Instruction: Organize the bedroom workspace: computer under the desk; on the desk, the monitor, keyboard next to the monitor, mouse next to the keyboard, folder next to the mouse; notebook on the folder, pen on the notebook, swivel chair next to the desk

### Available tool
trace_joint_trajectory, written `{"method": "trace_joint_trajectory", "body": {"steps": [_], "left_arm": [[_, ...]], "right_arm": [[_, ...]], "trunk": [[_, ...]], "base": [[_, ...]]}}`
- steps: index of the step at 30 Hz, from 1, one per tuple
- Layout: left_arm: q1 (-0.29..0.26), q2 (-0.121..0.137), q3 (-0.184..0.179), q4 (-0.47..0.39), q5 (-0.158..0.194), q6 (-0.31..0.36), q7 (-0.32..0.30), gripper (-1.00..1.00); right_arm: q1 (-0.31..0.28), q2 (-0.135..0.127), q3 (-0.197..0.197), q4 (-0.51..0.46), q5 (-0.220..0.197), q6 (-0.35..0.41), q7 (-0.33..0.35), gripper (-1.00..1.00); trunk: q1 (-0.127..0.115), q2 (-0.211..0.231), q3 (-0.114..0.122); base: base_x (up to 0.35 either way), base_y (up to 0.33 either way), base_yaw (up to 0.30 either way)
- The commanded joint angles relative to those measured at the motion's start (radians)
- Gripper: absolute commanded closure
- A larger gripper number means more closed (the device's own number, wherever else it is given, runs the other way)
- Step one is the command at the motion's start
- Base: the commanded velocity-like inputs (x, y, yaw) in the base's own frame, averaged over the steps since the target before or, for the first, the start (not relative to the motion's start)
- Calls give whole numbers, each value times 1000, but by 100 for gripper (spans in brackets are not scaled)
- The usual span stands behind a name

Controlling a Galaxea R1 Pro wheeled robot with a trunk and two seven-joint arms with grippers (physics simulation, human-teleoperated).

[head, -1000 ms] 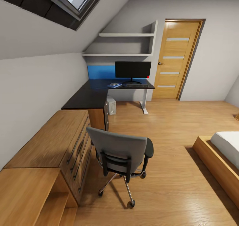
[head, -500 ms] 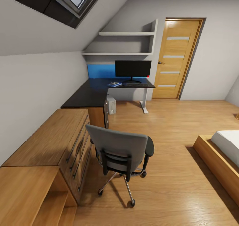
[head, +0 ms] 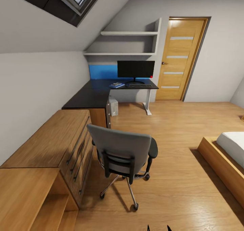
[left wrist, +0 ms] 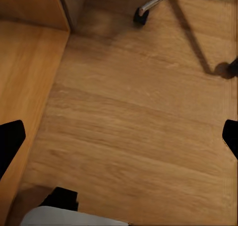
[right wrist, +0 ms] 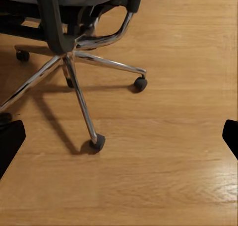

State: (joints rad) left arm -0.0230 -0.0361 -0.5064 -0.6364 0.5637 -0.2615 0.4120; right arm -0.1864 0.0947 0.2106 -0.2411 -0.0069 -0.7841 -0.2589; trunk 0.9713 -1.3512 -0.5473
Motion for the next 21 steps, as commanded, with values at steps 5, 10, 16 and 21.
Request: {"method": "trace_joint_trajectory", "body": {"steps": [5, 10, 16, 21], "left_arm": [[-10, 8, -7, -147, 11, 100, 104, -100], [-27, 8, -6, -255, 9, 176, 140, -100], [-128, 5, -6, -262, 12, 336, 148, -100], [-279, -71, -4, -31, 16, 392, 143, -100]], "right_arm": [[-1, 0, 7, -49, -3, 7, -7, -100], [-4, 0, 4, -161, -8, 83, -9, -100], [-28, 0, 0, -294, -13, 340, -10, -100], [-160, 0, -17, -317, -113, 515, -7, -100]], "trunk": [[19, -36, -17], [38, -71, -32], [61, -113, -51], [81, -148, -67]], "base": [[0, 0, 0], [0, 0, 0], [0, 0, 0], [0, 0, 0]]}}
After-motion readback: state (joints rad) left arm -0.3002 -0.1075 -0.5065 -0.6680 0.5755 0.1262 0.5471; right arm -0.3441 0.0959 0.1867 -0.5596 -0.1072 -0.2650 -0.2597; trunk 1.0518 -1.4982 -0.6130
